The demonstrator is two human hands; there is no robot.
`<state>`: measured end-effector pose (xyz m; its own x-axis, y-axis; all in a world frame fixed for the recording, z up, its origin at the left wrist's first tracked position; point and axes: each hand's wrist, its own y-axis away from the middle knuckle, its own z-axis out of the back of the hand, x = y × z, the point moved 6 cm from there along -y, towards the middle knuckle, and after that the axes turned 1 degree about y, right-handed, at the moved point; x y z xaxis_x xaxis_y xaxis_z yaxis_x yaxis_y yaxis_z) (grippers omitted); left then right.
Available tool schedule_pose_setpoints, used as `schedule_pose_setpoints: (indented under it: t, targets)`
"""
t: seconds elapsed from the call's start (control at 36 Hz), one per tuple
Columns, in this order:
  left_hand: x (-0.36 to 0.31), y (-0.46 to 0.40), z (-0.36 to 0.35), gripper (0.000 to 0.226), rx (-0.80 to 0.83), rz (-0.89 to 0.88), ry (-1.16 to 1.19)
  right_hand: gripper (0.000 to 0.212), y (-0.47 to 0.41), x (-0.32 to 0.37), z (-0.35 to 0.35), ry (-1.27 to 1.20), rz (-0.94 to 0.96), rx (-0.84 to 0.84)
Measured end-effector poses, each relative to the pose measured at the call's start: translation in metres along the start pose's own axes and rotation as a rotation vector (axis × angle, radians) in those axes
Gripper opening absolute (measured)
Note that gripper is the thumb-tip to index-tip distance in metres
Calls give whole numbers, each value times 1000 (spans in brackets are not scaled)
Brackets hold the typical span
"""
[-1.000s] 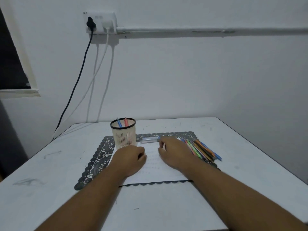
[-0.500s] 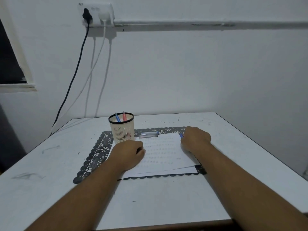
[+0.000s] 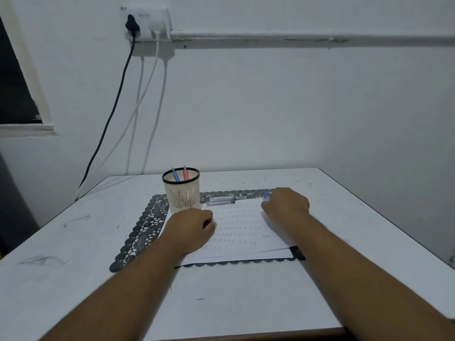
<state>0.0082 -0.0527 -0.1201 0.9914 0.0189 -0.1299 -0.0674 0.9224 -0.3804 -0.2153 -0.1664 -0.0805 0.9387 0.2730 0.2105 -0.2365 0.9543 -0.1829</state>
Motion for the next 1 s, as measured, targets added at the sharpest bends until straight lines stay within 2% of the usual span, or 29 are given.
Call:
schedule_pose_setpoints:
  t: [0.08, 0.14, 0.19, 0.25, 0.33, 0.42, 0.5, 0.56, 0.69, 0.81, 1.0]
  targets:
    - [-1, 0, 1, 30, -11, -6, 8, 25, 5, 14, 8, -165, 106, -95]
    - [-4, 1, 5, 26, -53, -34, 30, 22, 12, 28, 6, -322, 190, -95]
    - [-11, 2, 15, 13, -174, -88, 59, 20, 19, 41, -4, -468, 254, -30]
    - [-17, 3, 25, 21, -281, -126, 78, 20, 25, 52, -18, -573, 291, 57]
    - [-23, 1, 30, 39, -307, -196, 63, 23, 30, 62, -30, -683, 361, 193]
    - [-26, 0, 29, 32, -281, -236, 17, 24, 33, 67, -32, -762, 409, 285]
    - [-28, -1, 26, 13, -266, -274, -21, 26, 30, 65, -32, -799, 401, 281]
    - [-27, -2, 27, 13, -275, -265, -5, 26, 30, 65, -33, -838, 391, 298]
    - [-22, 0, 28, 12, -271, -194, 17, 19, 28, 56, -31, -1174, 230, 322]
    - [-15, 2, 28, 13, -265, -92, 12, 15, 20, 44, -31, -1269, 143, 323]
    - [-9, 3, 27, 14, -236, -51, 33, 5, 18, 40, -34, -1315, 105, 347]
